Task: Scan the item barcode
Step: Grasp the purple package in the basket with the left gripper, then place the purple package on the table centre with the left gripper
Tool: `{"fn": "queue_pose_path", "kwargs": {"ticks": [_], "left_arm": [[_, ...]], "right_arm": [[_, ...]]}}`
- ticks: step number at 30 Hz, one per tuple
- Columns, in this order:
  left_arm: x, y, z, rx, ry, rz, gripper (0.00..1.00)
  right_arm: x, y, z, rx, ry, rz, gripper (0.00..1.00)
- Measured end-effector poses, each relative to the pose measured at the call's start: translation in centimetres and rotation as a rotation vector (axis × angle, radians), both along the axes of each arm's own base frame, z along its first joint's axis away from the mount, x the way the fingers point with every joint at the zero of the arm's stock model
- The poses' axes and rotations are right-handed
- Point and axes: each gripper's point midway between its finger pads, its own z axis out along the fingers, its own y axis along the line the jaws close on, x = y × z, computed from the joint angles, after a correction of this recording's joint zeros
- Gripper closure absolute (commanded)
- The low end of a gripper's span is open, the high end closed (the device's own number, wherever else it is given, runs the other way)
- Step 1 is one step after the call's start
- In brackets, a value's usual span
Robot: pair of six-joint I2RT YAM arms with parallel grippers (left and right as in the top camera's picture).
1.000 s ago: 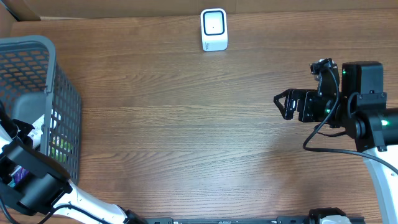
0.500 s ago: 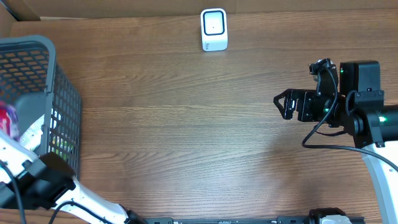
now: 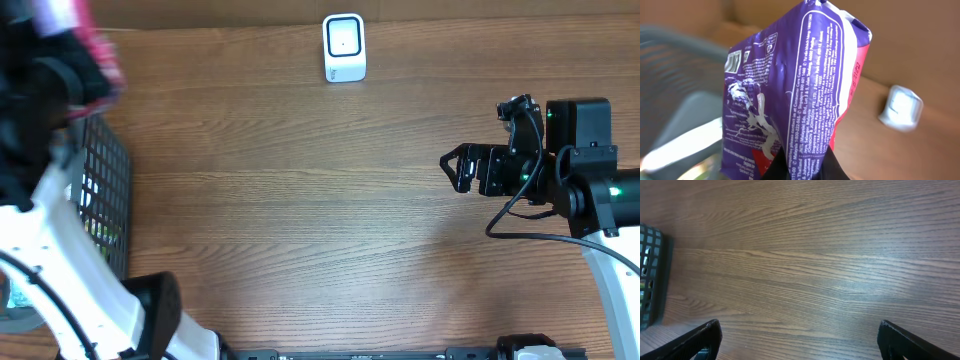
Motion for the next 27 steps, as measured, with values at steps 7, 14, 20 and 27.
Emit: {"fn": "queue_pose_path", "kwargs": {"ticks": [7,14,20,27], "left_arm": [[1.9,-12.8,-5.3,0.021,0.184,-0.378,0.96],[3.3,-19.6,-20.6,0.108,0.636,-0.404,0.96],[2.8,-23.0,-31.5,0.178,0.837,-0.386,0.96],[1.0,-29.5,-35.5,0.094,0.849,-0.503,0.95]], "right_arm": [[0.0,0.0,0.0,-0.001,-0.001,-0.001,0.00],[0.1,0.0,0.1,-0.001,-0.006,-0.001,0.00],[0.4,0.0,0.2,0.000,-0.019,-0.001,0.00],[0.5,0.0,0.3,0.000,-0.026,-0.001,0.00]]}}
